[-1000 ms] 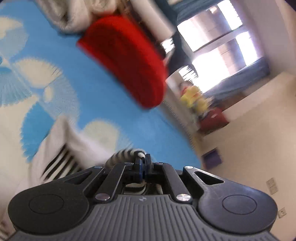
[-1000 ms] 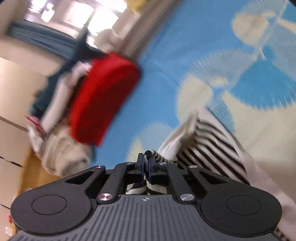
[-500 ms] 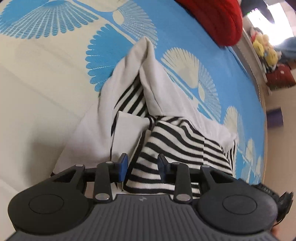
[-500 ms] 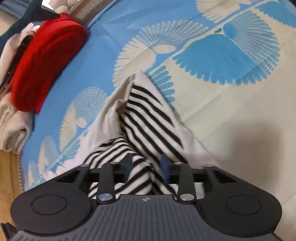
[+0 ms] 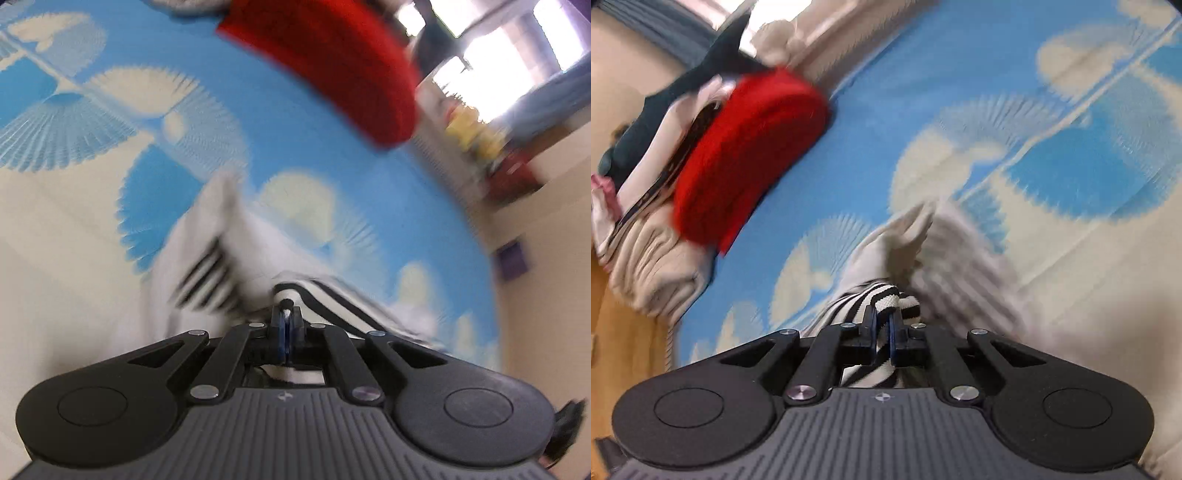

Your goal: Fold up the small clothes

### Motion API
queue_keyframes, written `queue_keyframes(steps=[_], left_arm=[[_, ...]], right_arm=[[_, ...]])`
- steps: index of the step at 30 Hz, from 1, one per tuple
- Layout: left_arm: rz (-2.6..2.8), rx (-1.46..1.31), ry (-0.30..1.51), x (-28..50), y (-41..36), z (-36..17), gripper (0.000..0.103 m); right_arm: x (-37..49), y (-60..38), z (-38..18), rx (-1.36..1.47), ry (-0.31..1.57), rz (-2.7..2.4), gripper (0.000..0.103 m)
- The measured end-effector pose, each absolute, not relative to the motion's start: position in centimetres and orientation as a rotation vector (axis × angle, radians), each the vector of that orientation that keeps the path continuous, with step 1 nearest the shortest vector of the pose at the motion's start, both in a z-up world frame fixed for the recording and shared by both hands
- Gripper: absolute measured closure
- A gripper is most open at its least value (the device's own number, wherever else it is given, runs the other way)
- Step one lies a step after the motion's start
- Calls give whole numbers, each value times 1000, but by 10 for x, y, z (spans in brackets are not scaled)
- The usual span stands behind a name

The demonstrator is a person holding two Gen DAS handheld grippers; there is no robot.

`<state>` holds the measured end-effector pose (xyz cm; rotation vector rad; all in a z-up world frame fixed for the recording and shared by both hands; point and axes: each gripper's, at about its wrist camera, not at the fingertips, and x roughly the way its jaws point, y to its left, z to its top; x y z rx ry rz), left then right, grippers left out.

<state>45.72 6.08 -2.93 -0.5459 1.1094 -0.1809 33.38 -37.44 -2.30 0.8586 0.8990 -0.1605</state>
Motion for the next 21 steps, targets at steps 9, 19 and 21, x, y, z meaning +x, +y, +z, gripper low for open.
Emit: queue_keyframes(steps=[9,19,21], left_arm=[[-77,-459,1166,464,52,-38,77],[-23,-289,1348,464,24,-87,77],[8,-339,1346,466,31,-86,77]], right_arm=[[344,-358,-50,719,1121,-215,85],[367,-326,-70,575,1245,-34,72],[365,-334,-84,610,1279,-86,73]])
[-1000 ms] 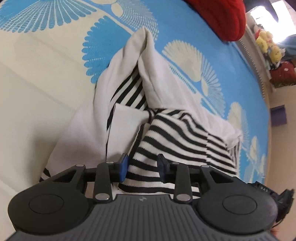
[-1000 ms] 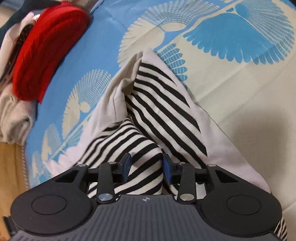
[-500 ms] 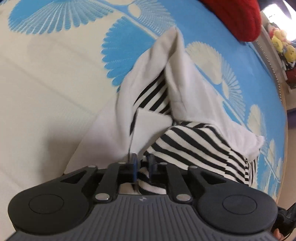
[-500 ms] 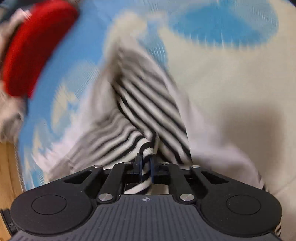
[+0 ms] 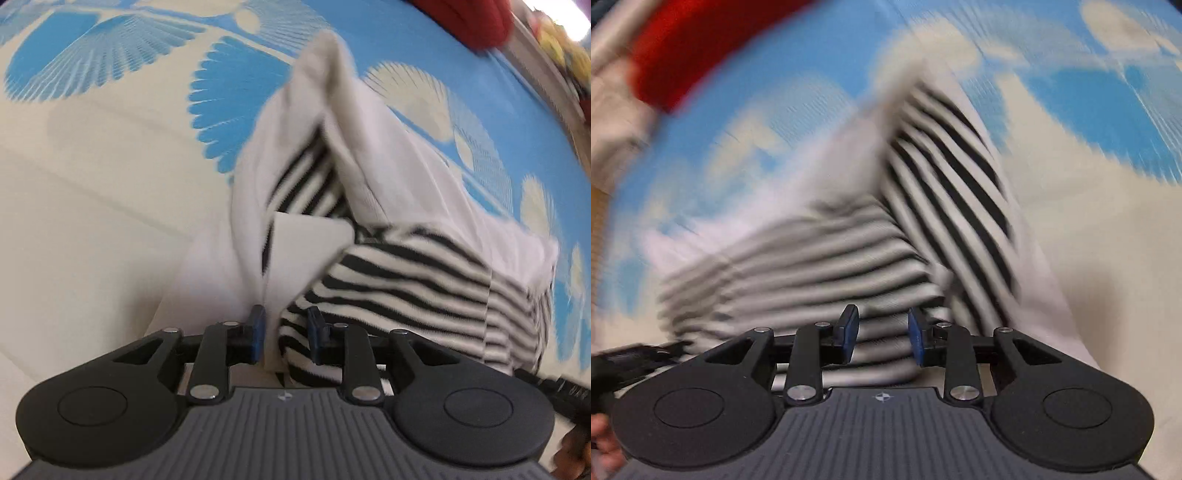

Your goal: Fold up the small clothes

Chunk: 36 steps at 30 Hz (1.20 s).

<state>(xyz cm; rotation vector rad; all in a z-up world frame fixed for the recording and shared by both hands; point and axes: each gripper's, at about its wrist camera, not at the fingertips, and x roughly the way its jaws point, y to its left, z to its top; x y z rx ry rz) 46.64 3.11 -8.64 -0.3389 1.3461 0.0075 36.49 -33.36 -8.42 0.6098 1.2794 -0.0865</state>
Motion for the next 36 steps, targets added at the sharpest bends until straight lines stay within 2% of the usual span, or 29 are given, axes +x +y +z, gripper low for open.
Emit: queue_keyframes(steps=[4,5,7,9,11,13,17,19,21,23,26,32,34,36], left_arm=[[-89,-309,1179,468,22,-49,77],[-141,-303,1150,468,16,-43,77],[-232,-309,1178,469,4,-45,77],[-293,-268,1267,464,-9,-60,74],[-265,-103,1349,456,-21,-80,74],[-264,-40,1348,450,-26,-84,74],[-273,-127,1253,443,-15,-58,74],[-229,-113,1274,441,-11,-67,74],[-186,-39,1330,433,-16,-87,77],[-177,-22,1281,424,-16,-78,76],[-239,-78,1139,400,-15,-33,75],[-291,15,904,327,-7,63,73],[-314,-14,847,289,7,84,67],[-313,-46,777,248,16,95,65]], right_arm=[[369,-335,-54,604,1139,-59,71],[370,-334,-45,593,1092,-34,67],[370,-331,-38,617,1067,28,63],[371,-324,-48,645,1119,87,62],[371,-314,-65,605,1231,92,61],[369,-310,-79,520,1318,24,61],[364,-321,-62,545,1213,2,62],[360,-324,-54,490,1155,-25,61],[356,-328,-67,434,1208,-73,61],[351,-330,-80,435,1278,-129,61],[328,-335,-36,532,1135,-154,61],[256,-344,93,442,823,-49,59],[216,-352,118,438,754,-24,54],[173,-357,128,408,682,-11,46]])
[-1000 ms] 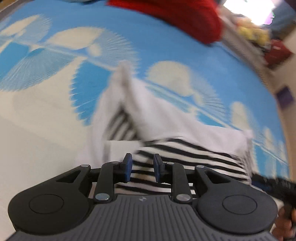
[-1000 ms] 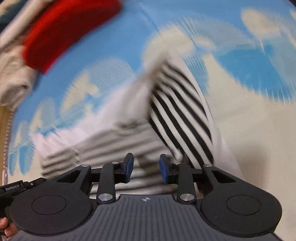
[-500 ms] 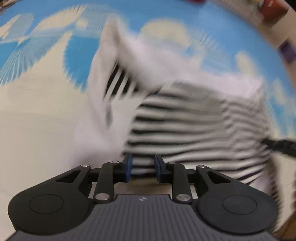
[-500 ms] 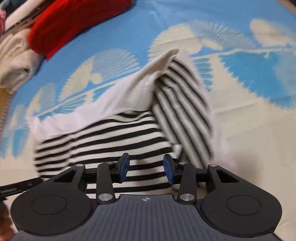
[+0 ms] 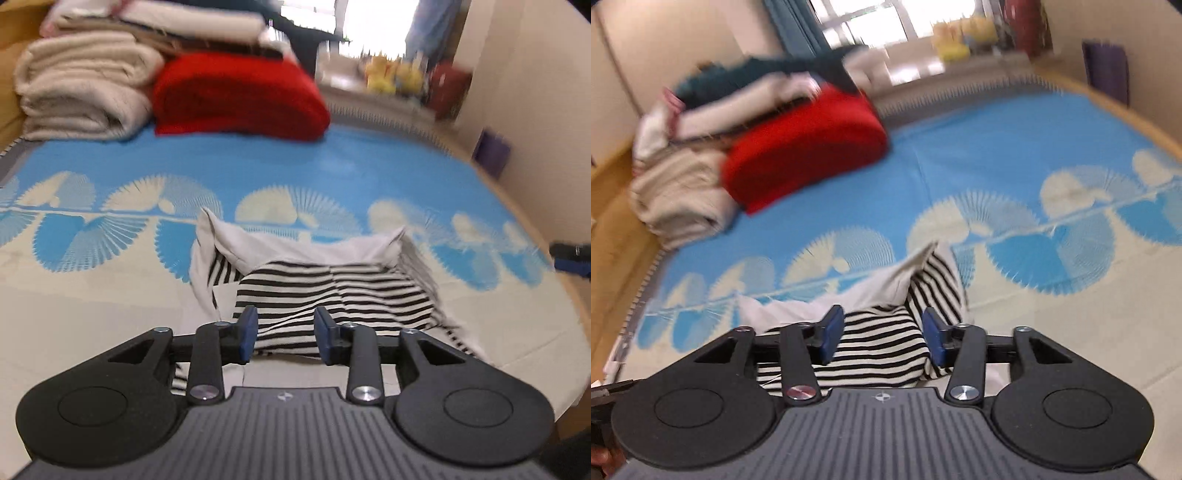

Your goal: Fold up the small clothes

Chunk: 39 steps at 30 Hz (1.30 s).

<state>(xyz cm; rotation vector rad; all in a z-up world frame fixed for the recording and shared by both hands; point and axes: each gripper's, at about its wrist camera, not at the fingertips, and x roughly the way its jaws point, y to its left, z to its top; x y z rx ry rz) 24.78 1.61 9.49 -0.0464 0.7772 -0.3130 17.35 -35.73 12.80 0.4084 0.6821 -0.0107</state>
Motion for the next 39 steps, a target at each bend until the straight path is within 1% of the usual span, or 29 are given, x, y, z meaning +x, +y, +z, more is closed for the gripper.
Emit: queue_keyframes(steps=[3,5,7,9,11,14,15,16,18,20,22,24,26,30,35,39], left_arm=[[-305,-39,721,190,34,87,65],[-271,-30,758,166,41,67,65],[-225,-15,797,152,42,60,66],[-226,-32,794,137,44,54,66],[-204,-37,817,126,46,47,66],[-190,-40,859,119,49,46,64],[-191,-52,857,118,51,46,59],[-191,-61,852,118,54,44,50],[-173,-78,857,118,60,29,45],[-140,-129,894,119,70,6,45],[-70,-207,1011,133,73,-15,47],[-119,-292,991,141,74,-18,45],[-102,-289,1019,150,71,-25,44],[-20,-367,1132,165,78,-52,44],[30,-444,1226,175,80,-77,44],[32,-427,1224,174,74,-81,44]], right_arm=[[119,-361,117,372,630,-14,45],[87,-366,90,400,657,-27,45],[58,-371,65,447,673,-55,45],[41,-375,35,429,735,-161,49],[30,-380,24,462,731,-222,50],[40,-392,6,566,804,-197,51],[42,-392,1,568,823,-202,51],[44,-392,-4,558,848,-218,50],[46,-390,-11,552,886,-217,50],[52,-384,-18,550,910,-200,49],[59,-374,-23,506,937,-190,48],[64,-368,-31,465,964,-184,46],[66,-368,-35,444,990,-184,46],[74,-370,-52,432,1054,-207,46],[82,-372,-68,475,1100,-238,46],[82,-368,-82,486,1156,-242,46]])
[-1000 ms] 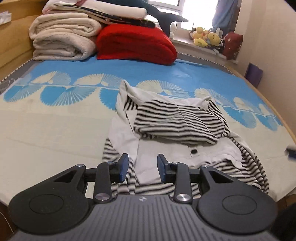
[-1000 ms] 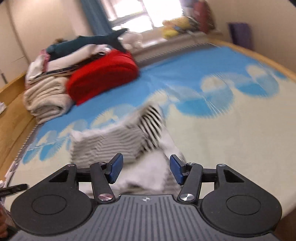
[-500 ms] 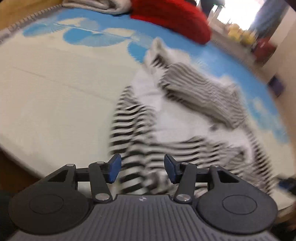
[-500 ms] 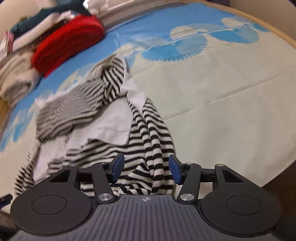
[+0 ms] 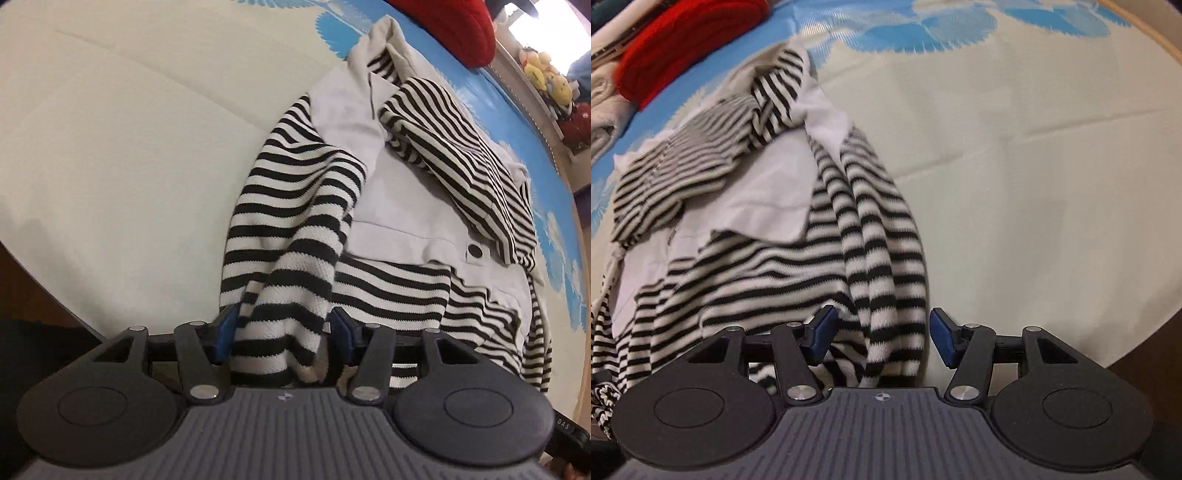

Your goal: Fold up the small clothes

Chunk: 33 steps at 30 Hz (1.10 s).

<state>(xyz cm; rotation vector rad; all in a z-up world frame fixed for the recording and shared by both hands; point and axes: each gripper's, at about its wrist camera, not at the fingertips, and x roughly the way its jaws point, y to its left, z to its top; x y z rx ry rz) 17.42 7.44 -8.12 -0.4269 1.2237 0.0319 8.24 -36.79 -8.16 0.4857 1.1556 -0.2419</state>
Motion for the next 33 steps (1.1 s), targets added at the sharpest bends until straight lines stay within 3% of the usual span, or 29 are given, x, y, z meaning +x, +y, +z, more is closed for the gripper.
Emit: queue_keyframes(steps=[2,3,4,5,6,8,10,15,21,23,26,29,33], left_arm=[[25,-414,1228,172,72,-80,47],[18,-404,1236,170,71,-80,53],[11,-392,1241,169,69,-79,66],[-4,-379,1245,166,68,-78,75],[-29,-369,1247,163,66,-77,91],[-46,-336,1212,158,65,-70,95],[-28,-301,1147,153,68,-57,96],[-70,-322,1019,139,79,-23,97],[-77,-305,1210,134,83,-52,95],[-72,-366,1220,137,90,-54,90],[-29,-429,1245,141,97,-59,70],[-17,-430,1279,145,94,-65,65],[-7,-363,1307,145,84,-73,58]], right_arm=[[81,-364,-82,460,1160,-234,46],[80,-362,-82,445,1158,-228,46],[79,-361,-81,443,1156,-221,49],[78,-362,-81,453,1152,-215,60],[77,-362,-80,470,1149,-206,73],[74,-363,-77,488,1137,-190,88],[70,-365,-70,496,1110,-189,93],[44,-376,-37,573,1021,-195,95],[24,-372,-46,558,1121,-212,94],[31,-369,-52,514,1139,-187,92],[40,-370,-58,494,1145,-216,83],[46,-371,-67,516,1176,-240,69],[54,-364,-77,496,1211,-252,66]])
